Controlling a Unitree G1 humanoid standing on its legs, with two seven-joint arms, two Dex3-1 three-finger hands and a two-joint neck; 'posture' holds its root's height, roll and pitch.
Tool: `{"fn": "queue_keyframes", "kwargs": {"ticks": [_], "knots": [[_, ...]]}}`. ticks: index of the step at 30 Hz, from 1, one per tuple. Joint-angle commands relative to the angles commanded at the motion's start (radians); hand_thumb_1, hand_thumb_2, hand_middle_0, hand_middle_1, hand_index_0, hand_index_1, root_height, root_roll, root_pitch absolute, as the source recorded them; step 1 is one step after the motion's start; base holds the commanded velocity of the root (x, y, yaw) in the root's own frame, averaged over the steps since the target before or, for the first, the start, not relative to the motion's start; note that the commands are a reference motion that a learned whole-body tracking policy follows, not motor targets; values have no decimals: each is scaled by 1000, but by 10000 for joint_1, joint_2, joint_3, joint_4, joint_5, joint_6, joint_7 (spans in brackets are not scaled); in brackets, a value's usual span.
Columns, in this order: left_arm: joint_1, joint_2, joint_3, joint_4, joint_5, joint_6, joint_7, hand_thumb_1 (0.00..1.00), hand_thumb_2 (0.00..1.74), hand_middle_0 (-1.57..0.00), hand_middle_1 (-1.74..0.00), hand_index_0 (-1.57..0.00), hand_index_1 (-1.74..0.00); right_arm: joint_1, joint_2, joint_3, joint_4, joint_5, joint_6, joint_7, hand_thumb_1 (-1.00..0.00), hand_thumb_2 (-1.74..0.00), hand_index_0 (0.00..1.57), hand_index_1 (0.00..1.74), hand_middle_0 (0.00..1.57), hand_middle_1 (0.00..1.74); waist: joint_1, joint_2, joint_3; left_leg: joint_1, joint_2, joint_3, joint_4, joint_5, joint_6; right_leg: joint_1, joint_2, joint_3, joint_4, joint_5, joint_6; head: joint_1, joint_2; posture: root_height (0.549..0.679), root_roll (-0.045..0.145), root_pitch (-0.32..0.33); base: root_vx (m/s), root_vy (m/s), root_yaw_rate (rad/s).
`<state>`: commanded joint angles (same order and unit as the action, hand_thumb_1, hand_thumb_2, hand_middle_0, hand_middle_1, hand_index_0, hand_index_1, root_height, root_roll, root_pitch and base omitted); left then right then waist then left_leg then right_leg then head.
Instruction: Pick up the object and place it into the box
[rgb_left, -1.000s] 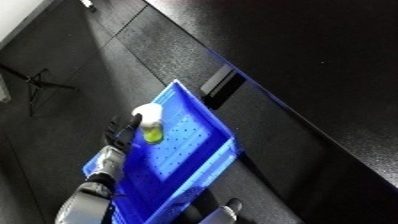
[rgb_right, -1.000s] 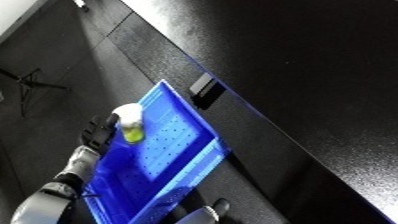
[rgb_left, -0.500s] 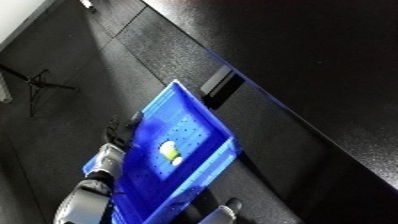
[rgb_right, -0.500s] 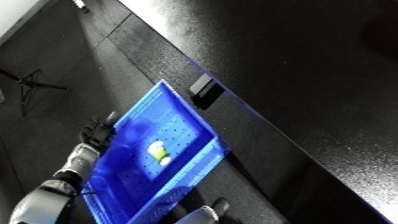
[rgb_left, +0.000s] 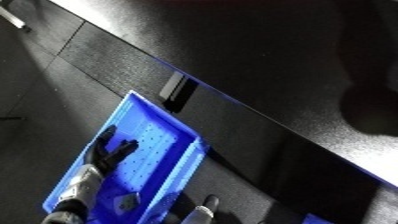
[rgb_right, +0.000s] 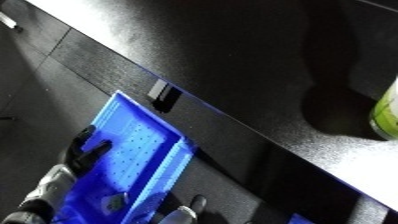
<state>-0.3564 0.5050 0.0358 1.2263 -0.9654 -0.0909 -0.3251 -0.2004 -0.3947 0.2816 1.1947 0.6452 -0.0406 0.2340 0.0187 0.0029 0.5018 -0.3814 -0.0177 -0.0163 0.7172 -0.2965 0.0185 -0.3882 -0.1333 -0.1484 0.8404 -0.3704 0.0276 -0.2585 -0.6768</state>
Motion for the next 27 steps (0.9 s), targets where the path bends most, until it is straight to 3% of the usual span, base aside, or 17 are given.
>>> {"fn": "queue_keyframes", "kwargs": {"ticks": [3, 8, 12, 18, 27], "knots": [[4, -273, -427, -142, 307, 139, -294, 0, 0, 0, 0, 0, 0, -38, 22, -81, 23, 8, 49, 14, 0, 0, 0, 0, 0, 0, -40, 48, -74, 82, 47, 77, -97, 6, 21, -47, -21, 38, -22, 81, 50, 753, 271, 630, 25, -55, -6, 5, -64], [83, -580, -871, -353, 977, 206, -429, 0, 0, 0, 0, 0, 0, -34, 90, -155, 10, -114, 5, 38, 0, 0, 0, 0, 0, 0, -113, 60, -171, 159, 143, 205, -221, 21, 24, -97, -26, 121, -136, 243, 143, 2309, 1229, 632, 20, -53, 0, -7, -83], [256, -661, -1116, -562, 1411, 113, -457, 0, 0, 0, 0, 0, 0, -75, 65, -150, -21, -180, -12, 83, 0, 0, 0, 0, 0, 0, -155, 45, -227, 93, 188, 297, -137, -51, 29, -163, 14, 197, -285, 378, 159, 3301, 1620, 631, 19, -45, -24, -12, -140], [493, -686, -1191, -686, 1414, 238, -240, 0, 0, 0, 0, 0, 0, -171, -6, -209, -31, -342, 23, 186, 0, 0, 0, 0, 0, 0, -259, 73, -250, -4, 175, 393, 112, -245, 113, -311, 93, 329, -221, 411, 121, 5036, 2006, 629, 18, -40, -17, 9, -132], [889, -878, -1406, -642, 1709, 435, -255, 0, 0, 0, 0, 0, 0, -356, -122, -239, 110, -397, 151, 508, 0, 0, 0, 0, 0, 0, -349, 141, -243, -88, 208, 521, 442, -536, 221, -400, 233, 449, -43, 287, -32, 7218, 1770, 626, 21, -35, -9, 16, -103]]}}
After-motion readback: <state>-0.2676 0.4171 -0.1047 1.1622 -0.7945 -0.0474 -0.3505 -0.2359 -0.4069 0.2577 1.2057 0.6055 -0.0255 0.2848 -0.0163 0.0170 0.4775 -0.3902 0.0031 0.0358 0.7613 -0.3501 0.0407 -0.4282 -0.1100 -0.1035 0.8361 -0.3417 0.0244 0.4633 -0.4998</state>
